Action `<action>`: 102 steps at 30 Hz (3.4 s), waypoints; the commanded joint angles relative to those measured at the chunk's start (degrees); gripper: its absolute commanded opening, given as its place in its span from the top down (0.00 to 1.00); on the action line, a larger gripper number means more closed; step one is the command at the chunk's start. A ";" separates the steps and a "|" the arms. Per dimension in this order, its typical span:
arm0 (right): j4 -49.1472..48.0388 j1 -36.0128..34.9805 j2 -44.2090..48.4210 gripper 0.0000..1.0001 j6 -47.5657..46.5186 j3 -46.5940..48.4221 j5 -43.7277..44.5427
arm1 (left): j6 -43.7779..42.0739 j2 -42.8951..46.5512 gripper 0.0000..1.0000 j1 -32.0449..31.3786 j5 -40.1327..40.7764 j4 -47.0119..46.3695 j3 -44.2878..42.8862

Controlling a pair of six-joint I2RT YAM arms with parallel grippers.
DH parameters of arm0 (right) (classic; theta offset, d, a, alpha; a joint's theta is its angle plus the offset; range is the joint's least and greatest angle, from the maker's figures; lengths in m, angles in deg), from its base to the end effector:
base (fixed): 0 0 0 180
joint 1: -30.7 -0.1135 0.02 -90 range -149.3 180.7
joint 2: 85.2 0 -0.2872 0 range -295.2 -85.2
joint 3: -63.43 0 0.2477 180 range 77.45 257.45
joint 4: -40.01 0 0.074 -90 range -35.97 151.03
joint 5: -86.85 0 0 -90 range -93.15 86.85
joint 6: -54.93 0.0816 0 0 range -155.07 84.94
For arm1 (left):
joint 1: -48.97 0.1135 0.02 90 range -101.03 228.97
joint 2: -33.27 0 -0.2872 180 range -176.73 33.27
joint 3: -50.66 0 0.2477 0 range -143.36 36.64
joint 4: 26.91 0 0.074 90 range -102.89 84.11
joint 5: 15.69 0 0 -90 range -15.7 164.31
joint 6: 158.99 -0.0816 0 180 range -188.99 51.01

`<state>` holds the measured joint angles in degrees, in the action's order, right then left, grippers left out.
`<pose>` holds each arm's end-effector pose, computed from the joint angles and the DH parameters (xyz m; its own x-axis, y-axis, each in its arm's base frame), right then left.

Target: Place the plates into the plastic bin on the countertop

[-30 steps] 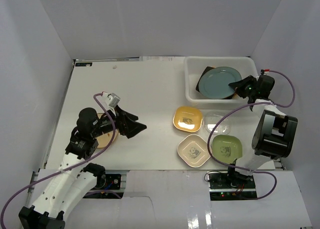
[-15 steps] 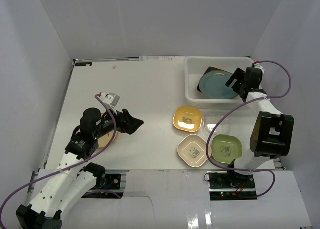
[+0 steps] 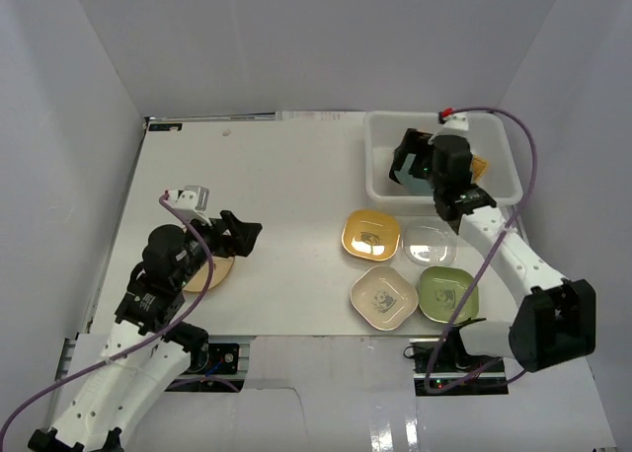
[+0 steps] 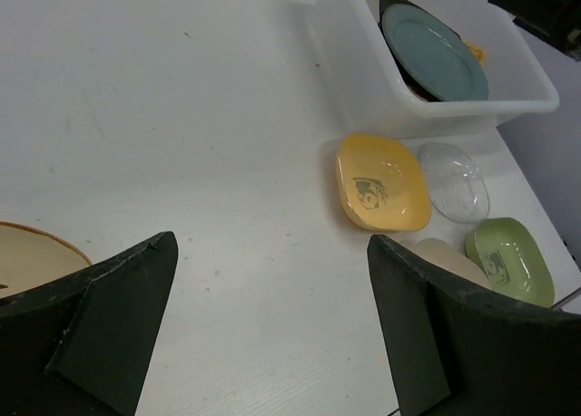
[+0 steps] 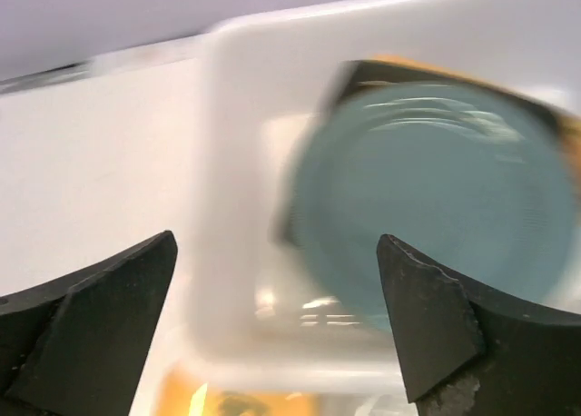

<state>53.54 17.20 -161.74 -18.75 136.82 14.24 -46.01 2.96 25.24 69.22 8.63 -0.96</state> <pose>0.3421 0.0570 0.3356 -0.2522 0.2152 -0.9434 0.1318 0.9735 0.1868 0.1375 -0.0683 0.3103 -0.3944 -0.2514 -0.8839 0.3537 0.8462 -0.3985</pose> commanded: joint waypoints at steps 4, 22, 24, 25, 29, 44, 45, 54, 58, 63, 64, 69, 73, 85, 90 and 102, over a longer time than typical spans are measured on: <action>-14.70 -29.72 -5.79 0.25 8.64 -5.33 -14.21 | -0.13 4.02 0.02 0.35 9.81 -0.69 -5.72; -29.14 -47.76 -54.15 0.37 35.01 21.47 -25.77 | 0.83 5.26 0.02 2.10 14.22 -2.09 -0.98; -29.64 -47.85 -56.35 0.44 37.38 21.66 -25.12 | 1.27 5.34 0.02 3.15 14.14 -2.10 -0.89; -30.26 -47.85 -56.97 0.46 38.08 22.01 -24.95 | 1.45 5.34 0.02 3.42 14.05 -2.18 -0.89; -27.11 -48.11 -59.17 0.67 38.53 25.96 -24.07 | 1.45 5.78 0.02 4.21 13.43 -2.36 -0.72; -33.17 -17.77 -10.89 0.92 26.14 -3.72 -28.19 | 1.28 8.07 0.02 3.60 10.71 -2.80 0.07; -32.82 -14.05 -8.13 0.92 26.31 -7.13 -29.50 | 1.28 8.07 0.02 3.25 10.53 -2.97 0.16; -22.01 21.91 3.94 0.92 25.34 -12.61 -32.33 | 3.99 0.88 0.02 1.23 2.65 -2.62 -0.10; -21.22 30.00 0.69 0.92 25.17 -13.67 -33.12 | 13.45 -3.88 0.02 1.14 -3.69 -4.63 0.77; -21.30 30.90 -5.80 0.92 24.82 -11.65 -36.19 | 21.75 -12.30 0.02 -1.84 -7.95 -17.01 7.72; -21.31 30.90 -6.26 0.92 25.16 -11.56 -36.46 | 21.75 -17.02 0.02 -4.46 -6.27 -17.91 7.90; -19.82 30.90 -6.44 0.60 24.91 -11.83 -34.44 | 20.44 -33.04 0.02 -12.38 1.99 -24.67 3.60; -10.78 29.94 -3.37 0.07 19.30 -10.42 -28.57 | 18.16 -47.27 0.02 -17.40 7.10 -28.10 -3.42; -7.95 22.82 27.29 0.03 16.91 -32.90 -22.04 | 12.09 -74.36 0.12 -21.36 6.22 -29.25 -22.15; 2.84 14.03 38.37 0.16 15.15 -39.41 -20.99 | 11.47 -76.83 0.50 -21.80 7.89 -28.99 -22.86; 29.75 10.42 51.05 0.17 17.08 -41.62 -23.28 | 9.71 -61.91 1.00 -20.92 18.09 -28.99 -12.68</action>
<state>75.18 28.35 -110.70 -1.15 94.29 -9.13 -35.87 -66.83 3.91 83.85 -19.52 -16.04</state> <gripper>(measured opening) 0.835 0.021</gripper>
